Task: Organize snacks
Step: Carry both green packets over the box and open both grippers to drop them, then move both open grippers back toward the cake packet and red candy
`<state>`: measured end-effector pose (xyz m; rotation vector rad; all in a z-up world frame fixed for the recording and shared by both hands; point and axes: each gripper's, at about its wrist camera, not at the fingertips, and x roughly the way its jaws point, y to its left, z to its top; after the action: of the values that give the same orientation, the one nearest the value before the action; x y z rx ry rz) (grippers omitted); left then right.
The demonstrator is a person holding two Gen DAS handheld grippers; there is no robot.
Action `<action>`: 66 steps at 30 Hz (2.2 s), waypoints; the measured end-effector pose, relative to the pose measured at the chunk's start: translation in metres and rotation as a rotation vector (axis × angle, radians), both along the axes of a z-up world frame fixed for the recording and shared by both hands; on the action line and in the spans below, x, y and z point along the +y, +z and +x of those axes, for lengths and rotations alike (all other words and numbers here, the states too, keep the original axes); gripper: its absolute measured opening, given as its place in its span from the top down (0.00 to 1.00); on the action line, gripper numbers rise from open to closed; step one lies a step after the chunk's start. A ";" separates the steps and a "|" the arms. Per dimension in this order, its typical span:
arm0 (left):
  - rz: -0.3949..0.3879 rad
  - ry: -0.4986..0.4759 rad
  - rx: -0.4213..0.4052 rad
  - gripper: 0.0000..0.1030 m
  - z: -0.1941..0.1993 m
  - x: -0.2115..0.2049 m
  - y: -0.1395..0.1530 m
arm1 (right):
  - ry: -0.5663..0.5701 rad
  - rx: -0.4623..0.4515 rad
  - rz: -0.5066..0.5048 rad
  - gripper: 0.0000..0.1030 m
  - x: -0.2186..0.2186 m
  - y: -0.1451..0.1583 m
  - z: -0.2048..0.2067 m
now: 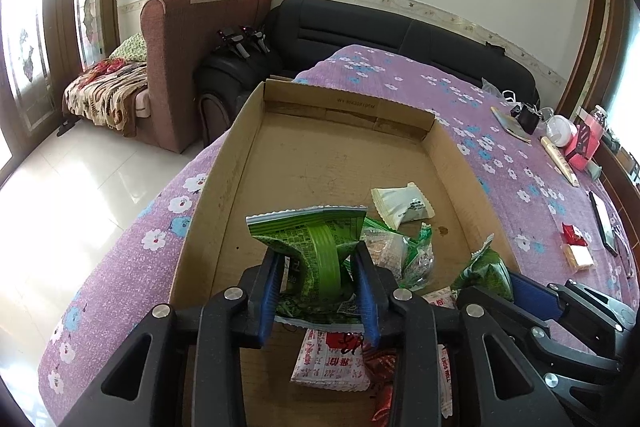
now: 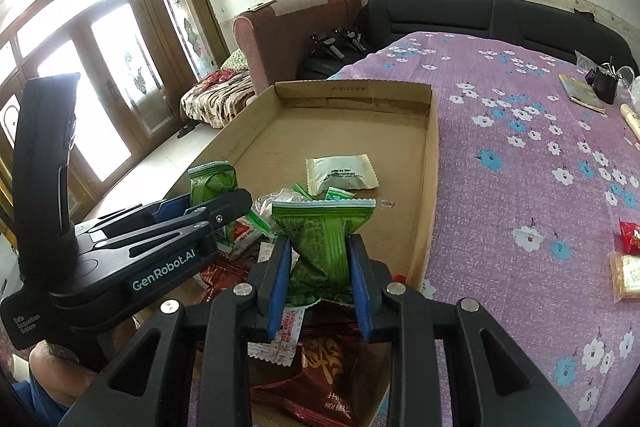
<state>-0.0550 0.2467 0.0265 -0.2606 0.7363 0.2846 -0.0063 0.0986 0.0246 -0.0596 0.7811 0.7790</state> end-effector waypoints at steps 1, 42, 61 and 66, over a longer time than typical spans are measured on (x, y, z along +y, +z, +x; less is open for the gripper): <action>0.001 0.001 0.001 0.61 0.001 -0.001 0.000 | -0.001 0.002 0.001 0.73 -0.001 0.000 0.000; 0.024 0.066 -0.113 0.33 -0.031 -0.006 0.030 | -0.166 0.044 0.135 0.57 -0.104 0.040 0.009; 0.096 -0.356 -0.052 0.31 -0.004 -0.156 0.060 | -0.547 0.275 0.229 0.57 -0.274 -0.015 0.122; 0.081 -0.423 -0.007 0.31 0.016 -0.185 0.054 | -0.510 0.268 0.232 0.57 -0.271 -0.021 0.128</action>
<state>-0.0394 0.0619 0.0803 -0.0251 0.7528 -0.0887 0.1216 -0.1726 0.0035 0.4452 0.9038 0.3877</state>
